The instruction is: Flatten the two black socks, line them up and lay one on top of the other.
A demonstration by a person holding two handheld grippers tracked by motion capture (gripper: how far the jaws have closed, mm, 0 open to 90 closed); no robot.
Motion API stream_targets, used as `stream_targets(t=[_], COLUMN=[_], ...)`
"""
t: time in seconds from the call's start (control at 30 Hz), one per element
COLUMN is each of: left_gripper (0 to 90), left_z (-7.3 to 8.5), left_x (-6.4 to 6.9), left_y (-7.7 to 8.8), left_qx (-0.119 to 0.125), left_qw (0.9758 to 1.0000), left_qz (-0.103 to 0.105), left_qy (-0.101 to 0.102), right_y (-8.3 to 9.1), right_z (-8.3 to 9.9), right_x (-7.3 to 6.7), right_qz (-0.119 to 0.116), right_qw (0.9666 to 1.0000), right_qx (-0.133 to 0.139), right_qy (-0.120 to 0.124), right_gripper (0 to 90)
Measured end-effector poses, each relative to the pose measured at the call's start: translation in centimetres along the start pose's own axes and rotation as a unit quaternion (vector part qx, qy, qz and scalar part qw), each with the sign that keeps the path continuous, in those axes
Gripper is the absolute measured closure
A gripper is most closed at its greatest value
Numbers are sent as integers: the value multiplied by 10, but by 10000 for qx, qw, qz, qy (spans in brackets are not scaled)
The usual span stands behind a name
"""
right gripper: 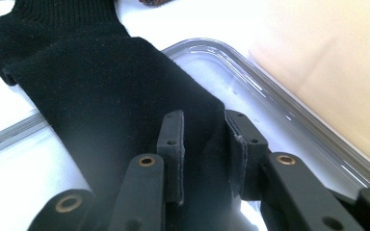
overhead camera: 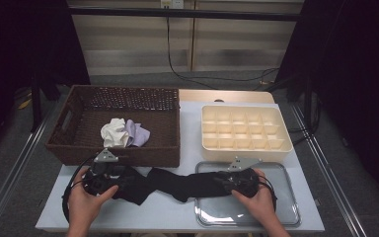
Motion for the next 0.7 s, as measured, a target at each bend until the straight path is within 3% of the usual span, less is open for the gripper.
stream_targets(t=[0.03, 0.07, 0.2, 0.23, 0.27, 0.37, 0.57, 0.7], left_gripper=[475, 466, 434, 424, 420, 419, 391, 391], left_z=[0, -1, 1, 1, -1, -6, -2, -2], left_x=[0, 8, 17, 17, 17, 12, 4, 4], left_y=[0, -7, -19, -19, -14, -3, -2, 2], left_qx=[0, -71, -277, -277, -132, 58, -31, 45], left_qw=[10000, 9998, 9987, 9987, 9992, 9996, 9997, 9996], left_qz=[0, 29, 123, 123, -7, -21, -109, -193], left_qy=[0, -166, -409, -409, -381, -287, -225, -208], right_y=[0, 0, 0, 0, 0, 0, 0, -1], right_z=[0, 0, 0, 0, -1, 0, -1, 0], right_x=[0, 0, 0, 0, -1, 0, -1, -1], right_qz=[0, -4, 8, 8, 21, -17, 9, -7], right_qw=[10000, 10000, 10000, 10000, 10000, 10000, 10000, 10000], right_qx=[0, 3, -12, -12, -23, -1, -19, -7], right_qy=[0, 4, 25, 25, 20, 22, 13, 3], right_gripper=[701, 699, 699, 699, 698, 697, 697, 694])
Point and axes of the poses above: each handheld gripper's, and its own axes: y roughly backward along the jaws, z roughly out of its underside, x roughly to its right, the point moved 1 cm from there along -y, roughly forward along the jaws, and after that the axes turned 15 degrees about -z, right-handed, at the moved point
